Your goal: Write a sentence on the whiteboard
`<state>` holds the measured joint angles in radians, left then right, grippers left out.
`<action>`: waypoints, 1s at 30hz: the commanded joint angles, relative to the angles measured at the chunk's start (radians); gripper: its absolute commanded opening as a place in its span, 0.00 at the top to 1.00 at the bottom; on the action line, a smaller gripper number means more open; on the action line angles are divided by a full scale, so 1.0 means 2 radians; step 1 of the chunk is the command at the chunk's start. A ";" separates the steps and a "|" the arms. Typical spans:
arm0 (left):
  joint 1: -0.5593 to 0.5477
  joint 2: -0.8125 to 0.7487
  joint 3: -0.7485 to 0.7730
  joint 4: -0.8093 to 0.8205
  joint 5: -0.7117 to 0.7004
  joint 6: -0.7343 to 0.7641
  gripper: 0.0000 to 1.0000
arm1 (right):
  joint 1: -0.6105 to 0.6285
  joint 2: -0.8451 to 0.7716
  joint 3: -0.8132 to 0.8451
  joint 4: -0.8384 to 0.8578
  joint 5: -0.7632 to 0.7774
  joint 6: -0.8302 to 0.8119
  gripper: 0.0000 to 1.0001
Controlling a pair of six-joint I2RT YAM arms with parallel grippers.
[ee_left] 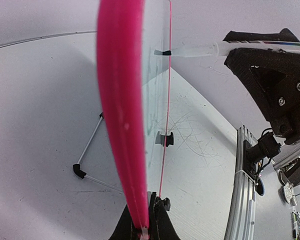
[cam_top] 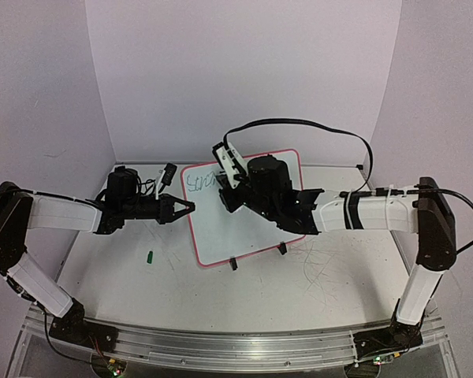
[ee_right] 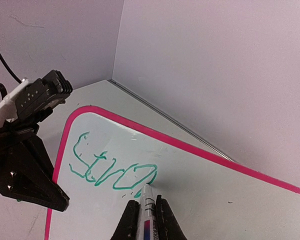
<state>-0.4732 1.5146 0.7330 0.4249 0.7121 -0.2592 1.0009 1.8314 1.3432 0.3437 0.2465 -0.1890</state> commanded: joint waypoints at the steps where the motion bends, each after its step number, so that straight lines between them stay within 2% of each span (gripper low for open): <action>1: 0.004 0.002 0.017 -0.009 -0.065 0.050 1.00 | -0.008 0.012 0.024 0.014 0.018 0.002 1.00; 12: 0.004 0.004 0.019 -0.009 -0.063 0.050 1.00 | -0.008 0.005 0.018 0.015 0.057 0.003 1.00; 30: 0.004 0.005 0.021 -0.010 -0.061 0.049 1.00 | -0.005 -0.021 -0.029 -0.009 0.023 0.022 1.00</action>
<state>-0.4732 1.5146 0.7333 0.4183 0.7105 -0.2596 0.9996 1.8212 1.3129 0.3569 0.2938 -0.1667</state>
